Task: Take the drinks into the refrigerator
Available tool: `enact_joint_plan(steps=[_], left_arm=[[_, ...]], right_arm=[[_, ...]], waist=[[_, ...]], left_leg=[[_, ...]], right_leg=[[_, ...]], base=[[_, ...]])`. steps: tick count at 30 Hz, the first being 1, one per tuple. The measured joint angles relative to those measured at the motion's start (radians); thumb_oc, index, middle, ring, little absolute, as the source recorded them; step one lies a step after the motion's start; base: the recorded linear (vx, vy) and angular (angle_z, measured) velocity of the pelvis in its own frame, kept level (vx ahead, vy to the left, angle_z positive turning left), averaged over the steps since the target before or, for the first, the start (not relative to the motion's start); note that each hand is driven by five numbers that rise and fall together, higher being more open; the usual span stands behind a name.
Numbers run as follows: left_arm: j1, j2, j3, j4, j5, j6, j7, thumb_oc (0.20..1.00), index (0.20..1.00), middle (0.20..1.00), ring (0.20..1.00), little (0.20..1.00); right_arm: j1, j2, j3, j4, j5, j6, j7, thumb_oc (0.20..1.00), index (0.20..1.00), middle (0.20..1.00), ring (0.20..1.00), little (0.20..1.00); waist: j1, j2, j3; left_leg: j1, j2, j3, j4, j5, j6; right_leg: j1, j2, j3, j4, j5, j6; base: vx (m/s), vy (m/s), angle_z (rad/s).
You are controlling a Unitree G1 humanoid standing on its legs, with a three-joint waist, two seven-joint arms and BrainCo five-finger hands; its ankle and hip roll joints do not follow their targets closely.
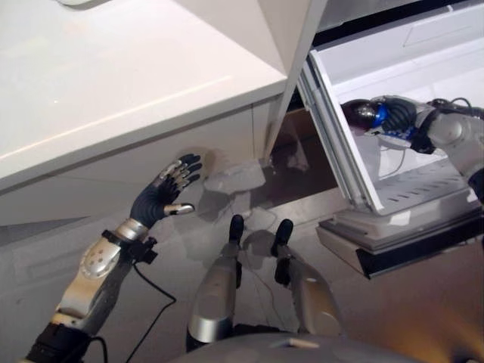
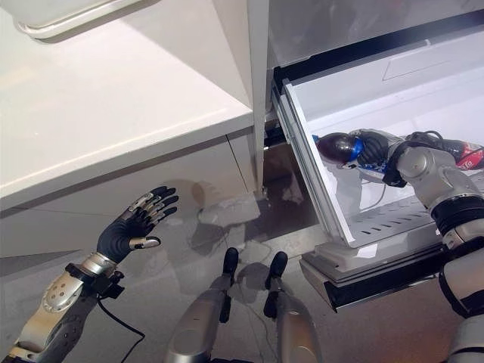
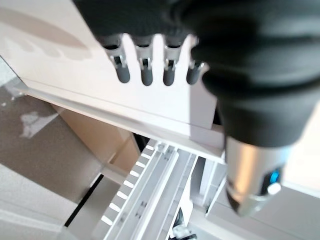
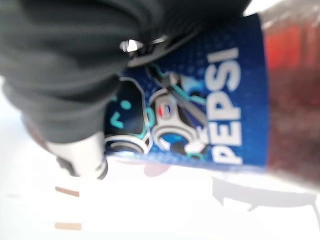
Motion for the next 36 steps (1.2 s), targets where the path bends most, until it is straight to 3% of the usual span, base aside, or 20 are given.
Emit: enact_joint_plan(steps=[5,6,25,31,36], left_arm=[[0.000,-0.007,0.000,0.000,0.000,0.000,0.002,1.000,1.000,1.000,1.000,1.000],[0.000,-0.007,0.000,0.000,0.000,0.000,0.002,1.000,1.000,1.000,1.000,1.000],[-0.012,-0.032,0.004,-0.001,0.000,0.002,-0.001,1.000,1.000,1.000,1.000,1.000],[-0.037,-0.033,0.011,-0.001,-0.001,0.009,-0.019,1.000,1.000,1.000,1.000,1.000],[-0.044,-0.032,0.015,-0.001,-0.002,0.016,-0.039,1.000,1.000,1.000,1.000,1.000]], right_arm=[[-0.001,0.008,-0.002,0.005,-0.002,0.003,-0.003,0.206,0.206,0.206,0.206,0.206],[-0.001,0.010,-0.003,0.008,-0.002,0.003,-0.004,1.000,1.000,1.000,1.000,1.000],[0.010,0.039,0.009,0.012,0.012,0.026,0.019,1.000,1.000,1.000,1.000,1.000],[0.027,0.001,0.045,-0.036,0.022,0.034,0.069,1.000,1.000,1.000,1.000,1.000],[0.033,-0.081,0.054,-0.113,0.082,0.040,0.104,1.000,1.000,1.000,1.000,1.000]], waist=[[0.001,0.003,-0.002],[0.001,0.003,-0.002],[0.004,0.018,-0.017],[0.004,0.016,-0.032],[0.002,0.006,-0.066]], left_leg=[[0.000,0.001,-0.004,0.000,0.004,-0.002],[0.000,0.001,-0.004,0.000,0.004,-0.003],[0.009,0.003,-0.010,0.002,0.011,-0.005],[0.036,0.002,-0.022,0.002,0.009,-0.007],[0.072,0.002,-0.035,0.000,0.007,-0.008]], right_leg=[[0.000,0.000,-0.003,0.003,0.000,-0.001],[0.000,0.000,-0.004,0.003,-0.001,-0.001],[0.016,0.003,-0.012,-0.004,0.003,-0.006],[0.050,0.002,-0.020,-0.004,-0.003,-0.005],[0.096,0.002,-0.035,-0.016,-0.005,-0.006]], base=[[0.00,0.000,0.00],[0.00,0.000,0.00],[0.00,-0.004,0.01],[0.04,-0.011,0.05],[0.06,-0.003,0.08]])
